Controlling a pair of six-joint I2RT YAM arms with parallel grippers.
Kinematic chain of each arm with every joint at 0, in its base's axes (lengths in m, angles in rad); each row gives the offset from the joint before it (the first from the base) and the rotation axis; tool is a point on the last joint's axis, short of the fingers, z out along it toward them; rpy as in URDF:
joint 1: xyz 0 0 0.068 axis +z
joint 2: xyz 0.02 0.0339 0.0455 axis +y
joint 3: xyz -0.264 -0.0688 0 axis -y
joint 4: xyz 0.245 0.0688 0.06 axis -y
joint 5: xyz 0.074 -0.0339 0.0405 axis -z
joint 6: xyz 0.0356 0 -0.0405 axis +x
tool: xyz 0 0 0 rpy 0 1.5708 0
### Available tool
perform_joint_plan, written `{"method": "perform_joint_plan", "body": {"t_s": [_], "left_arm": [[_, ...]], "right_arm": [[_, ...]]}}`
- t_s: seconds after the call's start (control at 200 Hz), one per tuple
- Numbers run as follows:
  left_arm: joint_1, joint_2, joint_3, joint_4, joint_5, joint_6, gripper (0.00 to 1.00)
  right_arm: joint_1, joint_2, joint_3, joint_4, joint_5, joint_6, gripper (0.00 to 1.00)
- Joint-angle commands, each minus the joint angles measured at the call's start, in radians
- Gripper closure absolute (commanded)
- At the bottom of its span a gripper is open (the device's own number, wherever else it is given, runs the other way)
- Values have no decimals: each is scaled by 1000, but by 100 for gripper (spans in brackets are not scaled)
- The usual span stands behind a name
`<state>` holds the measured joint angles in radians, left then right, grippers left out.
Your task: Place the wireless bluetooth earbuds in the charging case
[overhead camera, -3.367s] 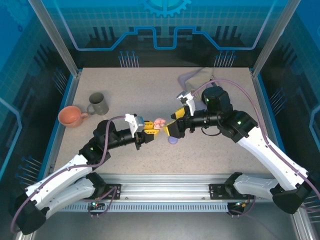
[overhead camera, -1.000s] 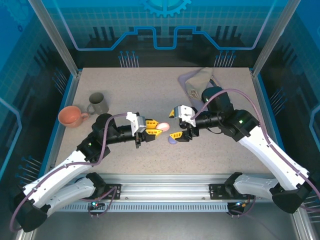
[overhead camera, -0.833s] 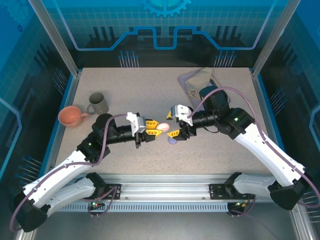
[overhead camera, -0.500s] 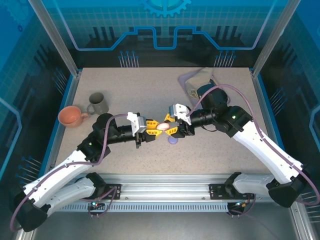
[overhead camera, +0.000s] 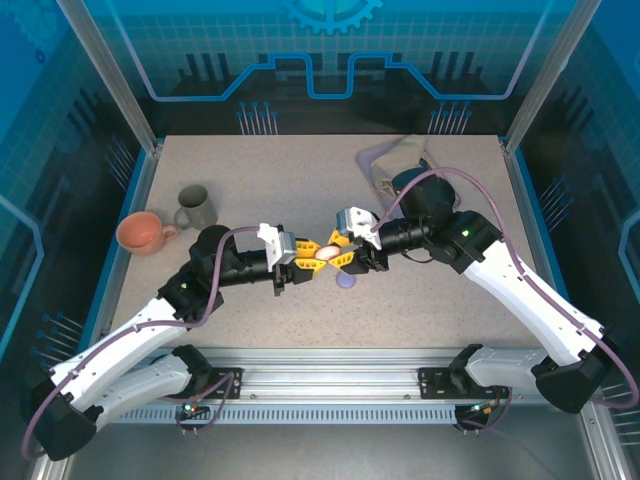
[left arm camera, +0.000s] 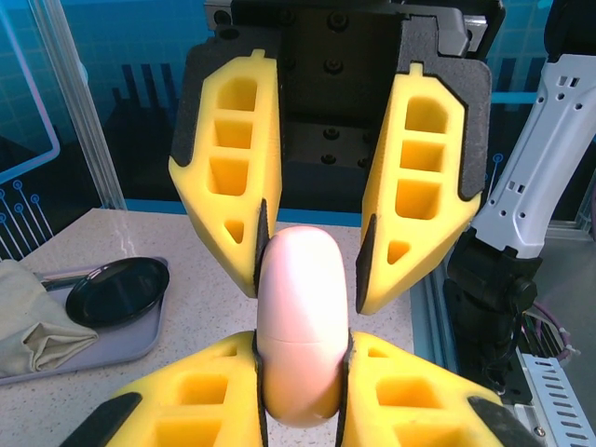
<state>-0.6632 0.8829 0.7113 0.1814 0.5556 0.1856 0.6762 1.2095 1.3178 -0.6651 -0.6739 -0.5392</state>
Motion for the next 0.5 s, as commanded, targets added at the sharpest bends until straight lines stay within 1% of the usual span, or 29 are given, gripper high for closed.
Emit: {"method": "perform_joint_plan", "body": {"t_s": [0.0, 0.285, 0.355, 0.405, 0.495], "left_arm": [[-5, 1, 40, 26, 15, 2, 100], [-5, -2, 39, 24, 2, 2, 100], [-5, -3, 38, 21, -3, 2, 90], [-5, -5, 35, 18, -4, 3, 85], [-5, -10, 29, 1, -13, 6, 70]], "right_arm": [[14, 5, 3, -16, -24, 13, 65], [14, 13, -2, -34, -4, 13, 72], [14, 11, -4, -33, -2, 18, 74], [13, 9, -3, -34, 0, 18, 75], [3, 3, -14, -27, 23, 32, 76]]}}
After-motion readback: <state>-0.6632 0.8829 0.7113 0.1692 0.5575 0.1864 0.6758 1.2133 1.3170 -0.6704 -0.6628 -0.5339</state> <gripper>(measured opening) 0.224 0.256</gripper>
